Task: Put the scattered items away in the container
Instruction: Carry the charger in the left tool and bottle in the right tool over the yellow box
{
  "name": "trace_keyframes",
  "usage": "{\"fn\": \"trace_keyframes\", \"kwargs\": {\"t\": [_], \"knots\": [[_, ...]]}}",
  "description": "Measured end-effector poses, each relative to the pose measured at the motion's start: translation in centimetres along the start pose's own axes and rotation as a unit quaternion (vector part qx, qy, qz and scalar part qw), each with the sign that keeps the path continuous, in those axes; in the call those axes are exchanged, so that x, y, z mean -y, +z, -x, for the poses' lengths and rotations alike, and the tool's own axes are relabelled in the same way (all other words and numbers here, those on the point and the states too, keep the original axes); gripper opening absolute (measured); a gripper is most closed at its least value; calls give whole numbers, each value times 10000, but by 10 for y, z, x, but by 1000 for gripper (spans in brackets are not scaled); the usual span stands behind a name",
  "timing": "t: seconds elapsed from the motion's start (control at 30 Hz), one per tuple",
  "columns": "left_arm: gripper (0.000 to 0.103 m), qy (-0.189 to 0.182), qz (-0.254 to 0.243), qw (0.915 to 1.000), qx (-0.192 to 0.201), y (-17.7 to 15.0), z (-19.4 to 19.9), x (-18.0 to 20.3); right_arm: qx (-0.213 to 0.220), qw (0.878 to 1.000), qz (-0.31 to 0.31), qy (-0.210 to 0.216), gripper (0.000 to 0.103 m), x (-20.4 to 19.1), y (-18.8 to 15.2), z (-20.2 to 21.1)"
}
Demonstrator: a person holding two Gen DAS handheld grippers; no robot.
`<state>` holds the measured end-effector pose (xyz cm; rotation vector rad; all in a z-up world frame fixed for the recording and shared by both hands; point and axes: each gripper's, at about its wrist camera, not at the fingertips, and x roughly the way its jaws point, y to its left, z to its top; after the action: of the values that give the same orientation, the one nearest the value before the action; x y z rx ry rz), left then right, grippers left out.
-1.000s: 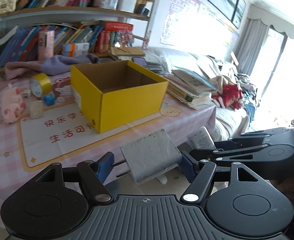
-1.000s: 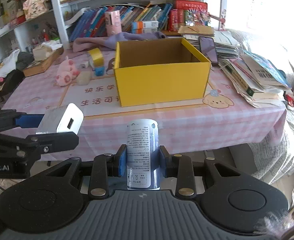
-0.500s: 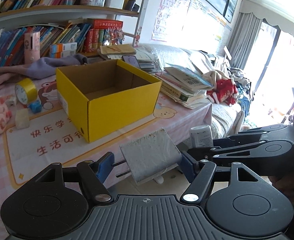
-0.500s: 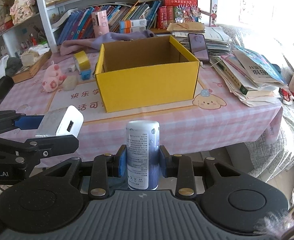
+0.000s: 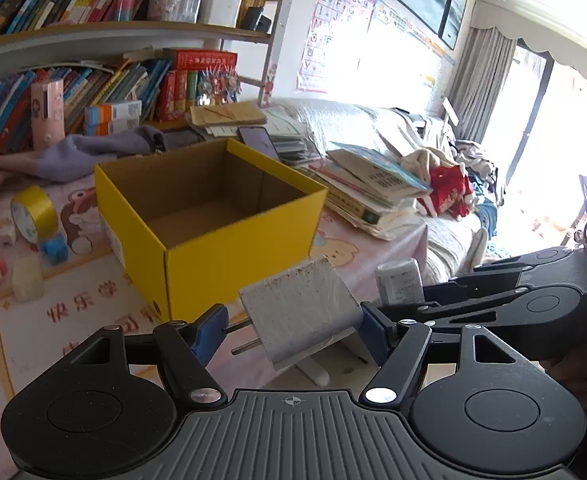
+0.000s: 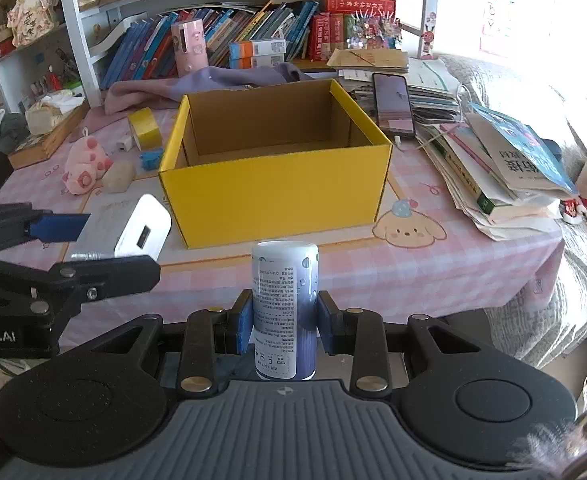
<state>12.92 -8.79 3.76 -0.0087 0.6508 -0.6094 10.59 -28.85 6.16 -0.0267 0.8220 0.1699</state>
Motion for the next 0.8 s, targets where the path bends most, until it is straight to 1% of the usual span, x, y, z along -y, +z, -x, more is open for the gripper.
{"fn": "trace_keyframes", "kwargs": {"t": [0.17,0.47,0.67,0.8], "knots": [[71,88,-265,9995,143,17,-6,-3,184,9997,117,64,30,6,23,-6],[71,251,-388,9983,354,52,-28,-19,622,9968,412,269,30,20,81,-19],[71,495,-394,9968,483,84,-47,-29,823,9927,730,495,30,31,126,-38],[71,759,-430,9947,538,105,-66,-36,798,9896,997,666,30,41,153,-63]]}}
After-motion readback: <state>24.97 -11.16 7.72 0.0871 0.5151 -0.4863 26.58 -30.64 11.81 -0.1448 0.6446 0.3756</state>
